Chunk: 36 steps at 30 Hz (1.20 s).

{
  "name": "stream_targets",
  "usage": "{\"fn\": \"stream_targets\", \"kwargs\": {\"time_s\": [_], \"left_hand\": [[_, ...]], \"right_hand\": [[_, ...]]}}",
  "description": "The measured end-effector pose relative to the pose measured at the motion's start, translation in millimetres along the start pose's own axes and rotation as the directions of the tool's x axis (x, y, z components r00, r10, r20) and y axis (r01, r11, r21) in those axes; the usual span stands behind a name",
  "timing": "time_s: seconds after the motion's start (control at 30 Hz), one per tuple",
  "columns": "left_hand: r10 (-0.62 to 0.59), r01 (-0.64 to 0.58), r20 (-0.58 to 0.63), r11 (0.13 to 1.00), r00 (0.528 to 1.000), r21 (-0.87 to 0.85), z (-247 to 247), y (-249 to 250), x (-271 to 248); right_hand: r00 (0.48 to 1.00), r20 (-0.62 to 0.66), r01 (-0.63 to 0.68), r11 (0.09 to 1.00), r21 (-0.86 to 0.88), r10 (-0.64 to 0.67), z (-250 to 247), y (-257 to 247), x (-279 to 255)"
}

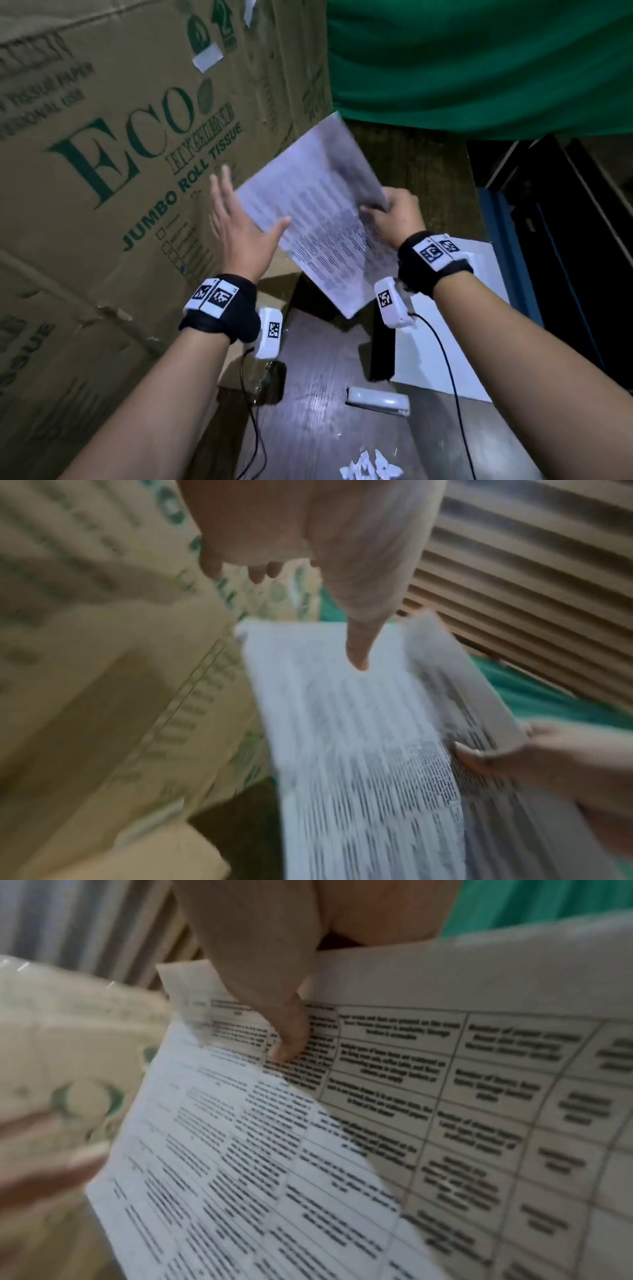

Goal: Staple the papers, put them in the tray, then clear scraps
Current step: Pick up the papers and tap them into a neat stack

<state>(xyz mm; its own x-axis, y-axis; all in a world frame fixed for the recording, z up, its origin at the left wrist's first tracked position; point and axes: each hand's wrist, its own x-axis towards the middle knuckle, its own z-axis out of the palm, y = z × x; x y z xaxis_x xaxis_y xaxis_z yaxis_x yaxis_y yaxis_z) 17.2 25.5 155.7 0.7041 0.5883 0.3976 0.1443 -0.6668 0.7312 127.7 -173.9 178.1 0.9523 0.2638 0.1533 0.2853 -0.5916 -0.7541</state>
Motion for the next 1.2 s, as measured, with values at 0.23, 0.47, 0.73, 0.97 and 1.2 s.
{"fn": "stream_targets", "kwargs": {"time_s": [0.23,0.47,0.73,0.97,1.2], "left_hand": [[-0.203,0.389,0.365,0.73,0.909,-0.562,23,-9,-2],[-0.237,0.399,0.409,0.838,0.881,-0.373,37,-42,-58],[-0.206,0.361,0.378,0.841,0.902,-0.403,36,-27,-54],[-0.267,0.463,0.493,0.821,0.828,-0.334,45,-48,-79],[-0.464,0.659,0.469,0.562,0.751,-0.499,47,-71,-48]], "right_hand": [[0.975,-0.093,-0.108,0.793,0.6,0.203,4,20,-15],[0.944,0.051,-0.301,0.785,0.542,0.327,54,75,-73],[0.905,0.07,-0.378,0.717,0.586,0.419,63,84,-73],[0.826,0.264,-0.563,0.761,0.323,0.499,93,142,-83],[0.925,0.109,-0.376,0.836,0.4,0.363,41,94,-61]]}}
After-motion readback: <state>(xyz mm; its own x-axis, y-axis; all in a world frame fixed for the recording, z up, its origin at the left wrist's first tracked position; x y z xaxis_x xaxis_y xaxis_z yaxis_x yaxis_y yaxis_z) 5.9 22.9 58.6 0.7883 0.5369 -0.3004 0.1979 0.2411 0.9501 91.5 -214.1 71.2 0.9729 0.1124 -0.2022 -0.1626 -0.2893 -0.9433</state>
